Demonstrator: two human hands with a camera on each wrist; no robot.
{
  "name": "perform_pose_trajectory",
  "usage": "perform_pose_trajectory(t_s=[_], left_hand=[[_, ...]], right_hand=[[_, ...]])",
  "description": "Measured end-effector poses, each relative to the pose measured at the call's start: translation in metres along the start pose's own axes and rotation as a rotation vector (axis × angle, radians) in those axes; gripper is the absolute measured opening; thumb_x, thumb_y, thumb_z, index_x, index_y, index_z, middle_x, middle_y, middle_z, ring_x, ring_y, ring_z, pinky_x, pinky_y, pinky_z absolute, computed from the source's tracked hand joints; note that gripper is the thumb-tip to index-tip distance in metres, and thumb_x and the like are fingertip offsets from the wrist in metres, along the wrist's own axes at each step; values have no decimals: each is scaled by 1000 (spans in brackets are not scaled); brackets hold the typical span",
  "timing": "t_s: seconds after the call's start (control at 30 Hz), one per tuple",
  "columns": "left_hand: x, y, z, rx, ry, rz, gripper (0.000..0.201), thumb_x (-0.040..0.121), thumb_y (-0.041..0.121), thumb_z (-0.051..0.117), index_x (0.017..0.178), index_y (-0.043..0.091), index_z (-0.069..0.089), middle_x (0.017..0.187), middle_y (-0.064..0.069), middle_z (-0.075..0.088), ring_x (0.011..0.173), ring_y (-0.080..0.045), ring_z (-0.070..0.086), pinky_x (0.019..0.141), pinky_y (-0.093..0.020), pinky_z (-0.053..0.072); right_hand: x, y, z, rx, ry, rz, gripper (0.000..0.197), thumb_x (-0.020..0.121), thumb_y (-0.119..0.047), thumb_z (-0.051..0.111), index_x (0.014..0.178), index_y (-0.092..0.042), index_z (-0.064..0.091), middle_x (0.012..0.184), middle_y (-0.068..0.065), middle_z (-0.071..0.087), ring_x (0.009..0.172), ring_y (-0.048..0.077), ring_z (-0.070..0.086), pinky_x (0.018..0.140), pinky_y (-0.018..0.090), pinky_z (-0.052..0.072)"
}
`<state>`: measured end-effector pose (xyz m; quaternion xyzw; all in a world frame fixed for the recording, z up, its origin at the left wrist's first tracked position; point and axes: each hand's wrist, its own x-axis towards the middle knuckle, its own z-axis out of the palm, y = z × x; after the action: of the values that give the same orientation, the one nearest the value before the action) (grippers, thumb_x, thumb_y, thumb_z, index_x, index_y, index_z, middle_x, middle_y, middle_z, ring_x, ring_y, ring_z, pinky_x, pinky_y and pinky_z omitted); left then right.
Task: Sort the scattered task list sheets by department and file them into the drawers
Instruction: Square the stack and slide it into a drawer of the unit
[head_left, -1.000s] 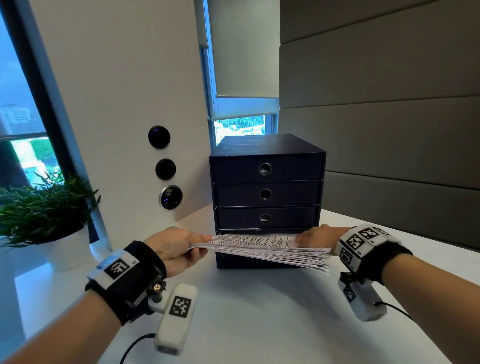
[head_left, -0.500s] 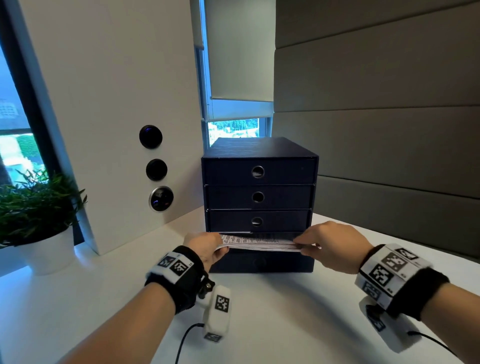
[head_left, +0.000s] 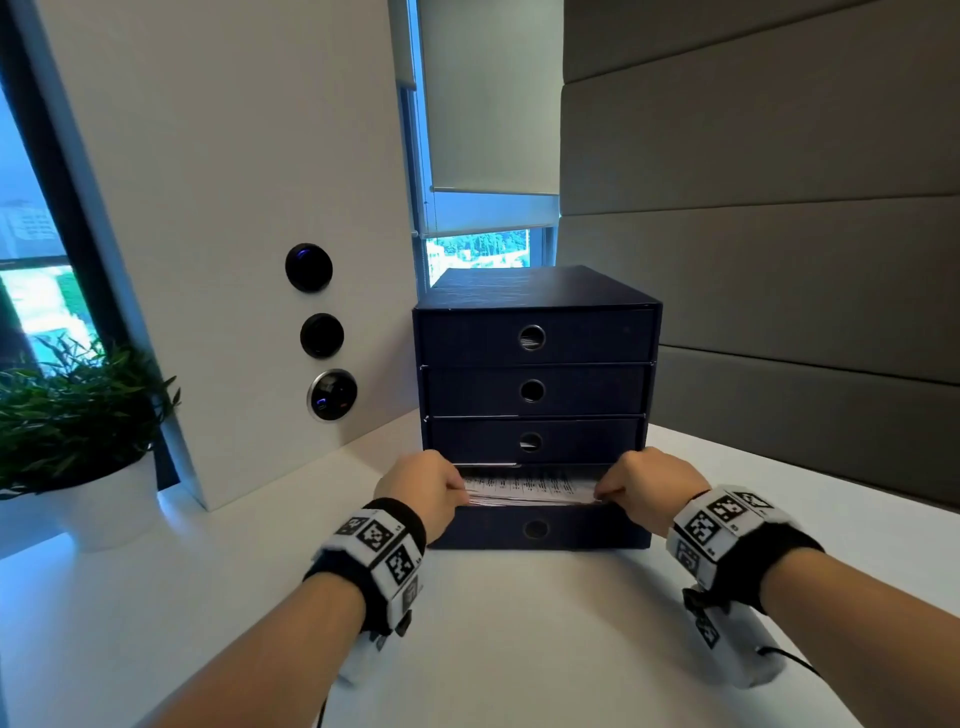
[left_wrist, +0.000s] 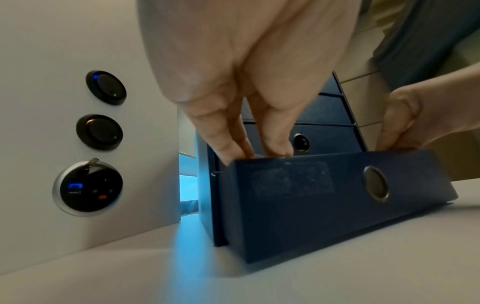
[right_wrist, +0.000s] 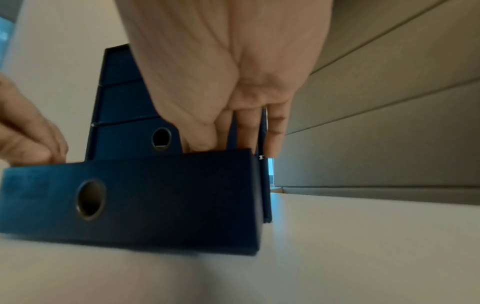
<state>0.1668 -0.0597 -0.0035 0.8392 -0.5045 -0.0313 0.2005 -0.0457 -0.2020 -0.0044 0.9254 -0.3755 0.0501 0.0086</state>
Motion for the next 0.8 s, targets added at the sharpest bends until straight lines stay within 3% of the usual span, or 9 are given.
perform_pose_trajectory(t_s=[0.1,0.2,0.3,0.37,0.47,0.53,0.63,0.7,0.8], left_hand=[[2,8,0,160,118,2,22,82,37,70,90,19,62,99,2,60,84,-17,58,74,-31,51],[9,-2,8,-33,255,-73,65,62,42,85,106,22,41,110,4,46,89,-16,55,74,-30,47],[21,-28,10,-508,12,-174,120,54,36,91,142,17,11,144,0,30,125,-19,41,104,-33,38],[25,-38,9,-507,-213,-103,115,58,30,90,144,18,14,140,4,37,127,-16,40,105,-29,35],[30,-38,6,-366,-227,-30,83,56,19,91,122,28,42,105,18,52,106,-7,50,91,-19,37],[40,-37,5,-264,-182,-93,61,51,30,93,99,27,57,90,16,60,87,-5,58,78,-19,44],[57,-37,11,-178,-125,-258,70,41,48,92,95,14,65,87,3,69,82,-13,64,73,-25,54],[65,-33,15,-156,-77,-340,73,41,48,92,93,6,64,89,-3,69,82,-18,64,71,-27,54],[76,-32,17,-104,-55,-382,74,39,50,92,93,8,65,89,-3,69,82,-18,65,70,-27,55]], right_hand=[[-6,8,3,208,90,71,24,91,-25,58,114,-25,66,109,-4,67,100,19,60,86,27,48],[-12,24,3,469,134,257,73,68,-38,83,127,-17,44,115,0,55,98,16,56,83,26,45],[-9,42,9,558,-83,351,131,54,-39,91,151,-15,5,150,5,33,131,22,43,105,34,39],[-2,47,17,509,-164,324,141,52,-38,91,152,-19,-7,157,0,23,139,21,34,111,37,34],[13,46,28,576,-147,258,123,48,-29,93,146,-27,18,141,-5,43,129,16,44,105,33,39],[20,44,32,606,-100,270,98,49,-23,93,131,-24,39,121,-9,53,111,12,52,94,27,43],[31,43,36,593,15,397,74,45,-28,92,108,-20,54,101,-5,63,92,15,61,81,30,50],[38,41,35,565,38,453,66,42,-32,92,99,-21,60,92,-3,67,85,17,63,77,30,53],[46,38,31,581,10,496,58,38,-33,92,88,-20,66,81,0,71,73,19,69,70,34,60]])
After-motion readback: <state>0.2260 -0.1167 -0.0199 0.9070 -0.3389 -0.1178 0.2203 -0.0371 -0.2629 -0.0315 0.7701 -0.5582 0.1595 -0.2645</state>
